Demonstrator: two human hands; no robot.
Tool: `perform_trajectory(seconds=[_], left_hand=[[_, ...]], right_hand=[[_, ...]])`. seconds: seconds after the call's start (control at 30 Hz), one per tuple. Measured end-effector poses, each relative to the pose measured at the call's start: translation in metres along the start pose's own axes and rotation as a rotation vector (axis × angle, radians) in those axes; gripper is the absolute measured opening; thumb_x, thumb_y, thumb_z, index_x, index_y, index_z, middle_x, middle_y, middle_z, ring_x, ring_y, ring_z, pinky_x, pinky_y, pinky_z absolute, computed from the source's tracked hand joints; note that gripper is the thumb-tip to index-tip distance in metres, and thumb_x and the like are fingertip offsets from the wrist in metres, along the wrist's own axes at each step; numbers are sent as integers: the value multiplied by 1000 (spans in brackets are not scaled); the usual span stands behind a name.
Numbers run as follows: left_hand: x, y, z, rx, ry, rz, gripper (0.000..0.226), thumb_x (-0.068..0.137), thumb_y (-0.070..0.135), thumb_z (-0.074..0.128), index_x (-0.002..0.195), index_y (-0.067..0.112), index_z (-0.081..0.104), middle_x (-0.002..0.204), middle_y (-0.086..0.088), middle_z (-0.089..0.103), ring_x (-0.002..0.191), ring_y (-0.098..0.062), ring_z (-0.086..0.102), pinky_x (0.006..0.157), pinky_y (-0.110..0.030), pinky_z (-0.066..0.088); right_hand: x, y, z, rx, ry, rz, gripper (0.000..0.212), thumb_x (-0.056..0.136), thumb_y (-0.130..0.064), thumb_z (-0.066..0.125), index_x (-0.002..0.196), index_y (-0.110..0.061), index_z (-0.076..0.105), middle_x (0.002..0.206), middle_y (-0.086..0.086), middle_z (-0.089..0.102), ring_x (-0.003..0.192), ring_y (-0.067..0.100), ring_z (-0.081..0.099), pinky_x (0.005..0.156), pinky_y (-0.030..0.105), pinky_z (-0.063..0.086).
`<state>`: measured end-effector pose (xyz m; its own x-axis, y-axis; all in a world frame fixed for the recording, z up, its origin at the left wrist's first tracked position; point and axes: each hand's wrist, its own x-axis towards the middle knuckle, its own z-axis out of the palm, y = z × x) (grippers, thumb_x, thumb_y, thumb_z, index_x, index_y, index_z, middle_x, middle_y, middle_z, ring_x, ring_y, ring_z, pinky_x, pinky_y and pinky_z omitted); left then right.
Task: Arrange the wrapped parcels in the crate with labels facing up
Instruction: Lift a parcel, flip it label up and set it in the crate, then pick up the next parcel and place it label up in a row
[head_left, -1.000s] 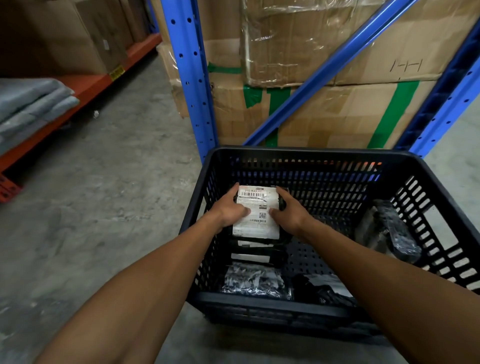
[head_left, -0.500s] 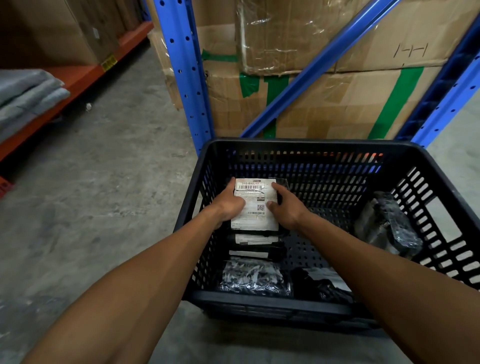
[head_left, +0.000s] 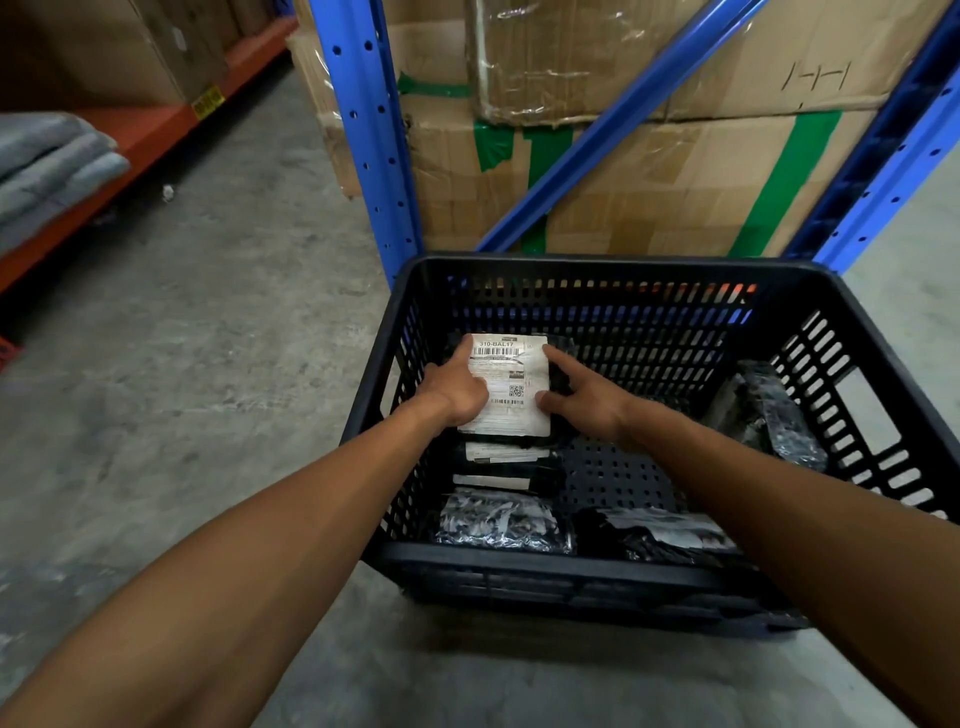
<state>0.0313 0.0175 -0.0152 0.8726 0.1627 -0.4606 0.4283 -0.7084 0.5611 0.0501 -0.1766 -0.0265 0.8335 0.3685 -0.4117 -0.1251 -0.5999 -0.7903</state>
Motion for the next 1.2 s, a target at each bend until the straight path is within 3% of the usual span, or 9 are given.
perform_trajectory(seconds=[0.1,0.17,0.33,0.57,0.67,0.8,1.0,1.1,1.2], left_hand=[[-27,16,-8,338,9,20,81,97,20,47,161,34,-1,162,-24,15,139,-41,40,111,-41,39],[-47,27,-17,542,76,72,69,95,20,52,155,18,19,149,-24,35,126,-39,52,99,-41,46],[-77,22,-26,724,-355,-45,44,100,33,53,135,6,50,112,-14,66,70,-25,71,64,-34,60],[-90,-1,4,822,-634,33,68,102,39,51,161,24,20,162,-7,33,143,-27,40,115,-37,34],[-93,-3,10,752,-695,32,61,103,31,49,159,21,28,162,-8,33,145,-27,38,117,-38,32],[-98,-6,9,511,-597,-12,53,101,19,51,153,21,42,156,-9,41,138,-27,45,111,-39,43],[-95,-8,8,271,-481,-10,44,104,28,52,147,23,50,137,-8,58,115,-21,58,85,-31,51],[-94,0,0,181,-454,-31,36,105,34,48,140,27,55,110,-7,59,81,-17,57,59,-28,50],[-99,15,-16,103,-455,-56,29,105,36,46,128,30,62,132,-8,59,115,-27,62,72,-34,63]], right_hand=[[-24,-7,-14,-351,137,-27,57,93,-34,61,144,-34,34,139,13,46,116,38,57,105,43,48],[-44,-16,-22,-473,222,-125,35,92,-36,61,122,-26,45,117,10,53,94,31,61,87,41,53],[-88,-25,-17,-471,-326,-70,33,96,-39,59,122,-18,56,92,1,68,78,17,66,72,33,56],[-77,-7,32,-418,-469,125,60,95,-42,60,150,-25,41,135,5,60,107,18,62,92,32,54],[-76,-10,34,-559,-506,103,61,98,-40,53,154,-27,34,152,2,48,133,21,50,110,33,40],[-80,-11,34,-501,-448,88,51,97,-31,59,147,-27,49,147,4,54,126,21,56,101,28,42],[-78,-2,24,-182,-284,170,38,89,-18,67,127,-20,67,75,4,62,52,16,45,49,27,35],[-88,-13,7,-171,-291,93,55,76,-18,84,127,-16,64,97,-2,70,80,17,65,70,28,55],[-98,-24,-11,-273,-289,25,67,70,-7,87,128,-18,56,100,-5,68,87,14,66,73,22,55]])
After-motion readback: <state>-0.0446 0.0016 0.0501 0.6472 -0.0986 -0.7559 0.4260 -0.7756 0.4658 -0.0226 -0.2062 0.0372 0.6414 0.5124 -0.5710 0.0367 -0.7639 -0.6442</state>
